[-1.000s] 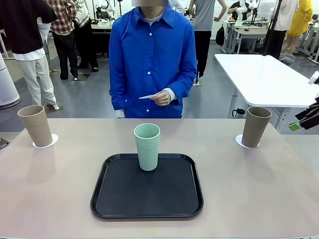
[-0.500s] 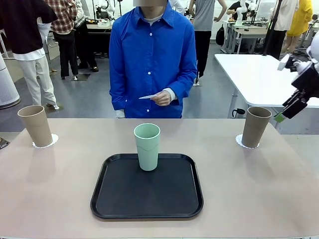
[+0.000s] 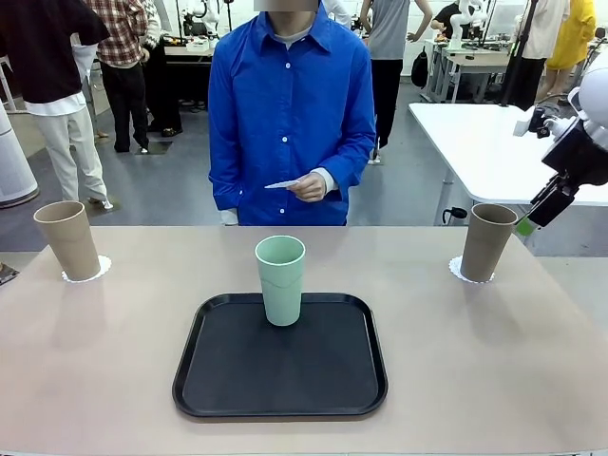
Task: Place coasters on the table and set cups on them.
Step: Take one Reusable plastic cup from the Flat Tray and place it on a coaster set by the human.
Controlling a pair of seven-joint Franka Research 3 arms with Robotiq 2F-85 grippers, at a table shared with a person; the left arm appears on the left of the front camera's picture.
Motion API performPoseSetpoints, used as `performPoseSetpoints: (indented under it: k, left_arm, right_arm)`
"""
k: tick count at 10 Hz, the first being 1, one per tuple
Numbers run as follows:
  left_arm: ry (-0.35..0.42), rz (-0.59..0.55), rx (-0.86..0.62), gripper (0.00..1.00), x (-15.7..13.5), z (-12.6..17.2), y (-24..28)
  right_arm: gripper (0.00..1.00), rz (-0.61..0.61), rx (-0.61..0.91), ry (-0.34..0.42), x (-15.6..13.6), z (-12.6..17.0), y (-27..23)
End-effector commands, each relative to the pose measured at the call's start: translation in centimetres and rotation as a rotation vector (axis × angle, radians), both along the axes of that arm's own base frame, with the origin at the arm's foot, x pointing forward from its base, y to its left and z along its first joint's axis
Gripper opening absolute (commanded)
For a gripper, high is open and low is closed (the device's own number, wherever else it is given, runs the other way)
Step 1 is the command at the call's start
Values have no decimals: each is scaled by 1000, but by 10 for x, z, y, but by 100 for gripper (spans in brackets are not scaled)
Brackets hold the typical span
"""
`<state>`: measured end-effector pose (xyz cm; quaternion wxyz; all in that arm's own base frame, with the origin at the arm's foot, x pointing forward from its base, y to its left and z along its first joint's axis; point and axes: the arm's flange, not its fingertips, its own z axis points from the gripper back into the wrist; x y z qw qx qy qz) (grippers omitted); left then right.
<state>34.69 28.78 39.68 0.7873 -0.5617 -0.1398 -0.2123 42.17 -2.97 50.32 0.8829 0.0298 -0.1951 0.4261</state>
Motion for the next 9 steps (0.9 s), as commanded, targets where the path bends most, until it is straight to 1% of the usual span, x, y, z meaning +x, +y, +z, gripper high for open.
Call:
performPoseSetpoints:
  k: [1,7,8,9]
  left_arm:
    - [1,6,3,100,-1,2,1]
    - [1,6,3,100,-1,2,1]
    - [1,6,3,100,-1,2,1]
    - [1,6,3,100,-1,2,1]
  right_arm:
    - [100,1,-15,-19,-2,0,0]
    - [100,1,-15,-19,-2,0,0]
    - [100,1,11,-8,-1,2,-1]
    - [100,-249,28,22,-30,18,5]
